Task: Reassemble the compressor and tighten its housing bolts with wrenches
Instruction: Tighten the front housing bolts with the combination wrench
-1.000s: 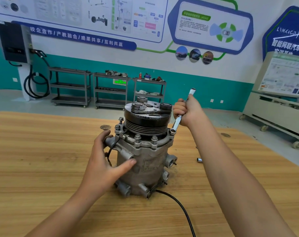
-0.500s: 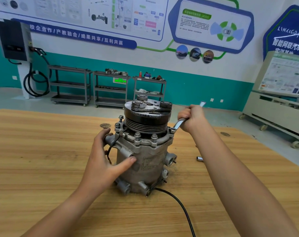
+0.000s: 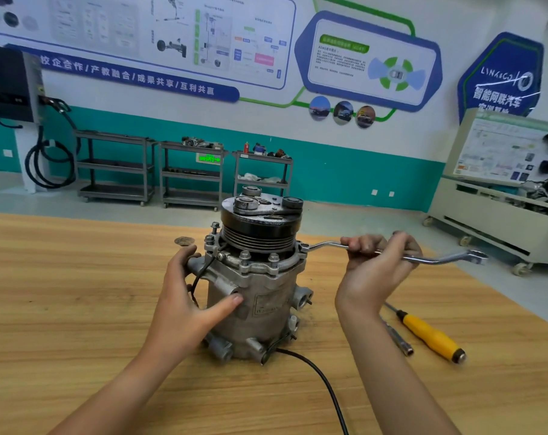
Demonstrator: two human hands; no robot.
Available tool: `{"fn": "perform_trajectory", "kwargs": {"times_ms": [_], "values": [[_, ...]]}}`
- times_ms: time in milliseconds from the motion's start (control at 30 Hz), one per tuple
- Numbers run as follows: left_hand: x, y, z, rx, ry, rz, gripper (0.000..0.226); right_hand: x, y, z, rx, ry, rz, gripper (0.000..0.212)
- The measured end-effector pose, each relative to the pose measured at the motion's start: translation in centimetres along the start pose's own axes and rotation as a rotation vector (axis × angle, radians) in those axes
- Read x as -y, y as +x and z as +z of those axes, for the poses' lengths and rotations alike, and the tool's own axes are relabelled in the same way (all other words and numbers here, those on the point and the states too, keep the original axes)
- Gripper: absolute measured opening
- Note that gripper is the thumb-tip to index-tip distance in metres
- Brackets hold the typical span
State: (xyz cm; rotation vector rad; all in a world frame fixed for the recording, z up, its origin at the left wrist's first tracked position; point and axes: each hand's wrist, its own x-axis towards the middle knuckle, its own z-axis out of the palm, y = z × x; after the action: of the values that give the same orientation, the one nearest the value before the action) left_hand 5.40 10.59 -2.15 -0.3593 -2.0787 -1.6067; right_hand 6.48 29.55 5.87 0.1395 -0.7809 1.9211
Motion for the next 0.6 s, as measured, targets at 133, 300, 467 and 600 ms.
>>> {"fn": "perform_trajectory", "kwargs": {"times_ms": [133,300,467,600], "values": [[0.1,0.0,0.0,0.0,0.009,0.0,0.096,-0.7,-2.0,-1.4,0.265,-0.174,-0.33,0.021],[0.1,0.0,-0.1,0.01,0.001,-0.004,0.099,-1.9,-2.7,-3.0,0.701,-0.387,-0.685,0.043],[0.0,0.1,-0.1,0.008,0.008,-0.001,0.098,-1.5,-3.0,-2.6,0.773,-0.548,-0.906,0.034],[0.0,0.1,-0.1,0.009,0.012,0.003,0.097,-1.4,-4.0,-1.5,0.797,-0.623,-0.934,0.032]]}}
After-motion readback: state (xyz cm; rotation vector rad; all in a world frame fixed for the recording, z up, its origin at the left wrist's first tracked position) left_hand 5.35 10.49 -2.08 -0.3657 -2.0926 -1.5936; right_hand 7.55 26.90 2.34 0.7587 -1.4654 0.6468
